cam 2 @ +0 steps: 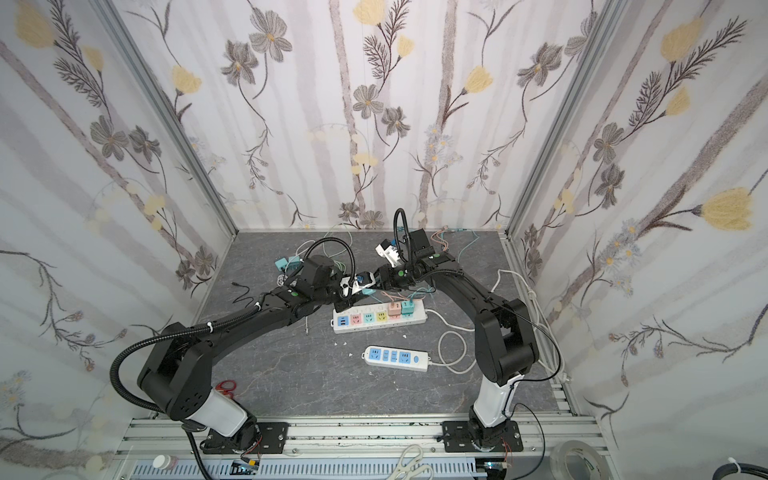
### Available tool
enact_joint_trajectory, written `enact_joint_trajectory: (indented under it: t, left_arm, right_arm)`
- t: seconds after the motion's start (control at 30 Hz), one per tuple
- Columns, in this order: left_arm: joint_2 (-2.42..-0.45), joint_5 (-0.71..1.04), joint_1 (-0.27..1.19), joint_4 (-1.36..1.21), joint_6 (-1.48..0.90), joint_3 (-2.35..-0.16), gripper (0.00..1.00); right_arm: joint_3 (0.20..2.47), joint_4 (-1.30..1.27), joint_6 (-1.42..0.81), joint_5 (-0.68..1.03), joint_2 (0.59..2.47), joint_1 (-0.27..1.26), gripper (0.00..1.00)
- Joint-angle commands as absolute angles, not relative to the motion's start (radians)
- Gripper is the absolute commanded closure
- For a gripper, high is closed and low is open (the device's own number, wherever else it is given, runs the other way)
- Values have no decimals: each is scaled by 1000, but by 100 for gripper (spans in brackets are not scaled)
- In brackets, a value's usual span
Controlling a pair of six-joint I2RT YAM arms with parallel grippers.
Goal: Insert the plug
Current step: 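Hand the teal plug from the left gripper to the right gripper, then position the teal plug above the teal socket with the right gripper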
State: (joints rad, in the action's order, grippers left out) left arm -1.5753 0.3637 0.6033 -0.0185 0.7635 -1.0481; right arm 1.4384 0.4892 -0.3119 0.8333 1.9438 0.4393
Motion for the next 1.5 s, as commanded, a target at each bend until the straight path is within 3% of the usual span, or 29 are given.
enact_joint_trajectory:
  t: [0.0, 0.13, 0.17, 0.2, 0.27, 0.37, 0.5, 0.53, 0.8, 1.13, 1.47]
  left_arm:
    - [-1575, 392, 604, -57, 779, -1052, 100]
    - [-1573, 381, 603, -78, 760, -1044, 100]
    - [-1570, 372, 603, -86, 753, -1041, 95]
    - [-1571, 358, 602, -102, 743, -1037, 87]
    - [-1566, 325, 599, -134, 710, -1024, 61]
    - [-1542, 347, 583, -151, 661, -992, 26]
    - [-1489, 335, 576, -237, 607, -905, 9]
    - [-1474, 316, 573, -261, 587, -883, 0]
    - [-1343, 167, 505, -566, 320, -702, 0]
    - [-1251, -6, 494, -547, 209, -673, 0]
    - [-1141, -155, 485, -418, 111, -651, 0]
  right_arm:
    - [1457, 489, -270, 878, 1953, 449, 70]
    - [1470, 503, -243, 875, 1952, 449, 84]
    - [1480, 520, -223, 874, 1954, 449, 88]
    - [1493, 537, -199, 872, 1957, 449, 91]
    - [1525, 583, -129, 853, 1963, 449, 99]
    - [1586, 657, 4, 790, 1982, 448, 100]
    - [1658, 751, 199, 737, 2015, 449, 100]
    - [1671, 768, 248, 727, 2022, 449, 100]
    - [1761, 835, 491, 590, 2061, 452, 100]
    - [1829, 1003, 893, 477, 2098, 525, 100]
    - [1899, 1088, 1030, 199, 2196, 611, 100]
